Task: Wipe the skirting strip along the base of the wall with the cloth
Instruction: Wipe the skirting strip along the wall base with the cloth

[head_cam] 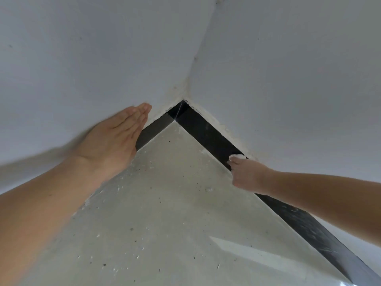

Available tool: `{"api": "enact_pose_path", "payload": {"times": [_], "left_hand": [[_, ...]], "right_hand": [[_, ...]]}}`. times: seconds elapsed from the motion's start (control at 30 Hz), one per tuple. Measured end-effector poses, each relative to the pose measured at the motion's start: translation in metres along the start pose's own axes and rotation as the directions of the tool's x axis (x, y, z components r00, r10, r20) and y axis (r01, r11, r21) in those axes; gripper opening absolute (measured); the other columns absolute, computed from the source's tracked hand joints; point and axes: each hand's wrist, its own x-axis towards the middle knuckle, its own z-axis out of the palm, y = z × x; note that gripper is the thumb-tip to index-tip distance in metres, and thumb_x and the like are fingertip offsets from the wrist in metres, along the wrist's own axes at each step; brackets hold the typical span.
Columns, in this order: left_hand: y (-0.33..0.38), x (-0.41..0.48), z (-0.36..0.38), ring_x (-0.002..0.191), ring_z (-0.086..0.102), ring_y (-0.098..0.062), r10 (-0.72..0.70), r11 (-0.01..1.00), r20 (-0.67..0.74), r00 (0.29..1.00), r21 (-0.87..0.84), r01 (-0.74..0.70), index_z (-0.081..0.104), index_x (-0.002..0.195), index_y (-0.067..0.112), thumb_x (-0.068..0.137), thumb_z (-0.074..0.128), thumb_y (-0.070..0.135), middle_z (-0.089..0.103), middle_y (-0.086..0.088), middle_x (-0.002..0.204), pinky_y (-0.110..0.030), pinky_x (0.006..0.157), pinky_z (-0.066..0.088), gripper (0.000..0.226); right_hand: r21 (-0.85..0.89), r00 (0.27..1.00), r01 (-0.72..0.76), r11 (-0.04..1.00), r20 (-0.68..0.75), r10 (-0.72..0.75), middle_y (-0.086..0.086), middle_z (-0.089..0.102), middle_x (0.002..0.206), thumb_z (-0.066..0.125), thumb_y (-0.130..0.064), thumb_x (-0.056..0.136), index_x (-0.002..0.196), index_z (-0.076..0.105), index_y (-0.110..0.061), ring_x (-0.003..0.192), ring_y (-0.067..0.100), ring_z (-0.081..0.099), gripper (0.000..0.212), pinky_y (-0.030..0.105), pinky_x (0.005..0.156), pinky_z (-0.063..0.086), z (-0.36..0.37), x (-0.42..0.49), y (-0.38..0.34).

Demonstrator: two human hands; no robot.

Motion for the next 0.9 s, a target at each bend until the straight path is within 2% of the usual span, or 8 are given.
{"api": "enact_pose_path", "payload": {"times": [0.1, 0.23, 0.3, 0.43, 0.53, 0.63, 0.77, 0.9], "left_hand": [[0.001, 0.000, 0.000, 0.140, -0.026, -0.035, -0.010, 1.000, 0.002, 1.000, 0.012, 0.010, -0.025, 0.140, -0.014, 0.100, 0.001, 0.028, -0.033, -0.029, 0.146, -0.041, 0.107, -0.024, 0.063], [0.002, 0.001, 0.002, 0.139, -0.028, -0.035, -0.036, 0.999, -0.001, 0.999, -0.006, 0.036, -0.024, 0.140, -0.015, 0.100, 0.001, 0.029, -0.035, -0.030, 0.143, -0.042, 0.105, -0.026, 0.064], [0.002, 0.000, 0.001, 0.139, -0.028, -0.034, -0.039, 0.999, 0.020, 0.999, -0.015, 0.039, -0.025, 0.140, -0.014, 0.101, 0.002, 0.029, -0.036, -0.029, 0.143, -0.041, 0.105, -0.026, 0.064], [0.000, -0.001, -0.001, 0.140, -0.027, -0.034, -0.020, 1.000, 0.039, 0.999, -0.014, 0.020, -0.027, 0.138, -0.014, 0.101, 0.002, 0.030, -0.035, -0.028, 0.145, -0.040, 0.105, -0.025, 0.064], [0.000, -0.001, -0.001, 0.140, -0.027, -0.034, -0.008, 1.000, 0.037, 0.999, -0.009, 0.008, -0.026, 0.138, -0.015, 0.101, 0.003, 0.029, -0.034, -0.028, 0.145, -0.041, 0.106, -0.025, 0.064], [0.000, -0.002, -0.002, 0.139, -0.028, -0.035, -0.004, 1.000, 0.049, 0.999, -0.020, 0.005, -0.027, 0.137, -0.016, 0.102, 0.003, 0.028, -0.035, -0.029, 0.144, -0.041, 0.106, -0.025, 0.064], [0.001, -0.001, 0.000, 0.134, -0.034, -0.036, -0.008, 1.000, 0.040, 0.999, -0.026, 0.009, -0.027, 0.136, -0.018, 0.100, 0.001, 0.027, -0.036, -0.032, 0.142, -0.041, 0.105, -0.026, 0.064], [0.002, -0.001, 0.000, 0.130, -0.036, -0.036, 0.001, 1.000, 0.043, 0.999, 0.002, -0.002, -0.028, 0.134, -0.020, 0.089, -0.010, 0.023, -0.039, -0.033, 0.139, -0.042, 0.103, -0.027, 0.064]], "right_hand": [[0.236, 0.999, -0.001, 0.972, 0.053, -0.012, 0.006, 0.068, 0.102, 0.056, 0.000, 0.087, 0.101, 0.066, -0.011, 0.100, 0.028, 0.061, 0.021, 0.037, 0.095, 0.043, -0.030, 0.011, -0.002], [0.125, 0.889, -0.144, 0.982, -0.419, 0.184, 0.007, 0.069, 0.102, 0.055, -0.007, 0.086, 0.101, 0.071, -0.012, 0.107, 0.031, 0.057, 0.022, 0.041, 0.105, 0.038, -0.065, 0.055, 0.028], [0.115, 0.820, -0.249, 0.962, -0.504, 0.273, 0.008, 0.071, 0.107, 0.064, -0.017, 0.079, 0.099, 0.075, -0.014, 0.115, 0.030, 0.059, 0.023, 0.040, 0.107, 0.040, -0.080, 0.066, 0.046], [0.010, 0.912, -0.286, 0.958, -0.303, 0.276, 0.021, 0.039, 0.147, 0.042, -0.013, 0.096, 0.134, 0.051, -0.004, 0.143, 0.038, 0.021, 0.040, 0.047, 0.119, 0.010, -0.073, 0.060, 0.045], [0.024, 0.988, -0.147, 0.989, 0.046, 0.146, 0.012, 0.048, 0.141, 0.051, -0.020, 0.094, 0.131, 0.056, -0.018, 0.135, 0.038, 0.033, 0.037, 0.046, 0.114, 0.022, -0.056, 0.043, 0.013], [0.306, 0.897, -0.236, 0.922, 0.435, 0.085, 0.010, 0.041, 0.144, 0.040, -0.026, 0.099, 0.142, 0.040, -0.012, 0.135, 0.032, 0.035, 0.045, 0.038, 0.112, 0.029, -0.062, 0.034, -0.007], [0.494, 0.986, -0.165, 0.854, 0.077, 0.146, 0.007, 0.061, 0.110, 0.046, -0.011, 0.095, 0.105, 0.060, -0.013, 0.111, 0.026, 0.056, 0.018, 0.024, 0.073, 0.043, -0.087, 0.043, 0.011], [0.354, 0.847, -0.208, 0.912, -0.402, 0.349, 0.002, 0.063, 0.098, 0.049, -0.005, 0.091, 0.102, 0.065, -0.011, 0.105, 0.025, 0.045, 0.020, 0.032, 0.080, 0.036, -0.104, 0.056, 0.045]]}}
